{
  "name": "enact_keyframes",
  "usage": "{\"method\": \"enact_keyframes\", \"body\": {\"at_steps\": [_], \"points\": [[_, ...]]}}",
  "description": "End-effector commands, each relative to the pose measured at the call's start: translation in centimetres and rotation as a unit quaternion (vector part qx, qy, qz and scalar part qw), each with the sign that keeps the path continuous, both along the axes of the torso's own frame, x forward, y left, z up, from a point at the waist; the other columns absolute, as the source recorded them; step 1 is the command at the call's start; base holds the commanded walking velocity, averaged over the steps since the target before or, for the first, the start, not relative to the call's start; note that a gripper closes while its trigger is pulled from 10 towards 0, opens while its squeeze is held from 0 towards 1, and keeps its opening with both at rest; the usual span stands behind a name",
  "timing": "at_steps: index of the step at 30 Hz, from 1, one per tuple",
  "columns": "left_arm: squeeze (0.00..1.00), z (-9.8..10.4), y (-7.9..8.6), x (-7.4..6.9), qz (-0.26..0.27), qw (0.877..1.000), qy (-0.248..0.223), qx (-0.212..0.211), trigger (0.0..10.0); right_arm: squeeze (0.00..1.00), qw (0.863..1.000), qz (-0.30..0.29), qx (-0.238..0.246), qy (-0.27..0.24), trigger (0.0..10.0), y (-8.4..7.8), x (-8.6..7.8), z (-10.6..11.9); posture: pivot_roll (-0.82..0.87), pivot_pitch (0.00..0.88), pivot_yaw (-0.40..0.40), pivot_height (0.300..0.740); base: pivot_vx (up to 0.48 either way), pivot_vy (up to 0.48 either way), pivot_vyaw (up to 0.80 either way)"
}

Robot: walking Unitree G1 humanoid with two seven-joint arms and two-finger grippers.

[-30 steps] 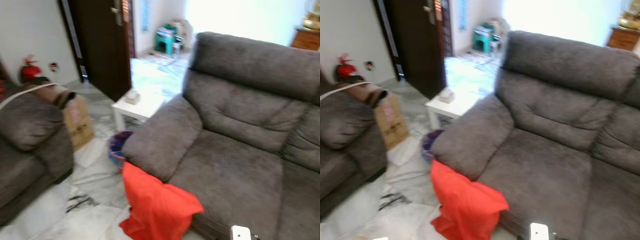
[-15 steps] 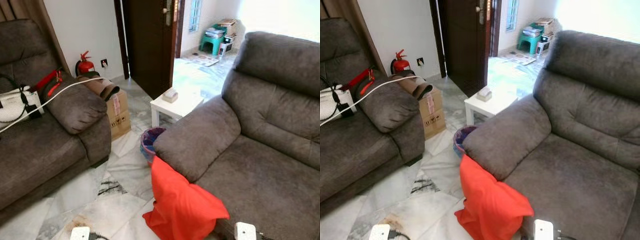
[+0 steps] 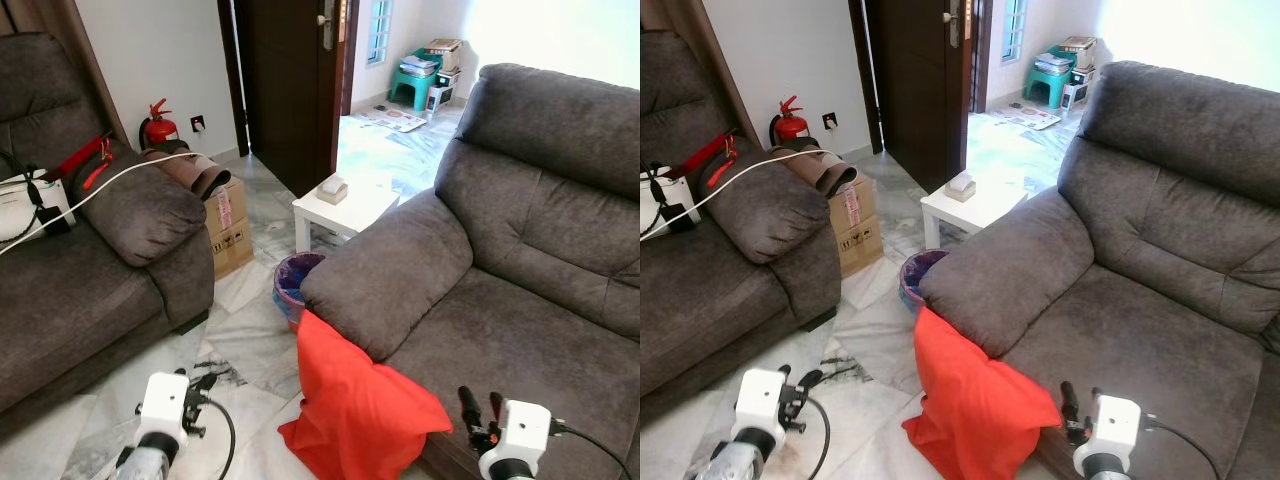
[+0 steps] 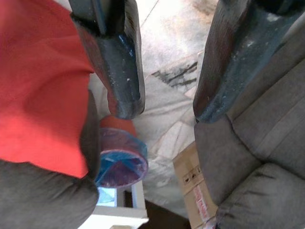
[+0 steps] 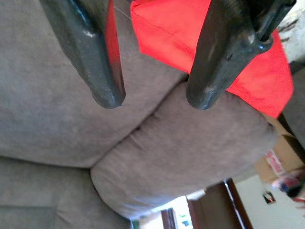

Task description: Move the pillow to the sofa from floor

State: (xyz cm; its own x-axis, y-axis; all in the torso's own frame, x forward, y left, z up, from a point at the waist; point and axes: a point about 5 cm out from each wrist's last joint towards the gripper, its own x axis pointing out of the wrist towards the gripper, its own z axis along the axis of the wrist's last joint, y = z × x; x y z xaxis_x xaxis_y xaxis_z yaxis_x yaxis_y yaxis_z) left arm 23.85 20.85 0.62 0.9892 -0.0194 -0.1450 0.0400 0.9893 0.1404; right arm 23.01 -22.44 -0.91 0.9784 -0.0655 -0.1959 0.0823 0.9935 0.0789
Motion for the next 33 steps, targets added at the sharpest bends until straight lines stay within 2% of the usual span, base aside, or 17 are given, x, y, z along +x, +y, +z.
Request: {"method": "enact_keyframes", "body": {"at_steps": [1,7,10,13,33], "points": [[0.0,1.4,-0.5,1.0,-0.013,0.999,-0.034,0.007,10.0,0.0,1.0,0.014,-0.004,-0.008,10.0,0.6,-0.2,0.1,-0.04,0.028,0.028,0.74,0.0,0.0,0.0],[0.0,2.2,-1.3,2.0,-0.022,0.999,-0.033,-0.024,10.0,0.0,1.0,-0.008,-0.012,-0.004,10.0,0.4,0.2,0.2,-0.06,0.057,0.034,0.74,0.0,0.0,0.0],[0.0,2.4,-1.4,2.2,-0.023,0.999,-0.03,-0.019,10.0,0.0,1.0,0.008,-0.019,-0.003,10.0,0.8,0.3,0.3,-0.06,0.067,0.036,0.74,0.0,0.0,0.0],[0.0,2.9,-1.1,2.5,-0.022,0.999,-0.037,-0.025,10.0,0.0,1.0,-0.01,-0.008,-0.015,10.0,0.6,0.6,0.7,-0.06,0.083,0.041,0.74,0.0,0.0,0.0],[0.0,3.2,-0.9,2.2,-0.022,0.999,-0.023,-0.041,10.0,0.0,1.0,-0.02,-0.007,-0.02,10.0,0.4,1.1,1.1,-0.04,0.103,0.039,0.74,0.0,0.0,0.0]]}}
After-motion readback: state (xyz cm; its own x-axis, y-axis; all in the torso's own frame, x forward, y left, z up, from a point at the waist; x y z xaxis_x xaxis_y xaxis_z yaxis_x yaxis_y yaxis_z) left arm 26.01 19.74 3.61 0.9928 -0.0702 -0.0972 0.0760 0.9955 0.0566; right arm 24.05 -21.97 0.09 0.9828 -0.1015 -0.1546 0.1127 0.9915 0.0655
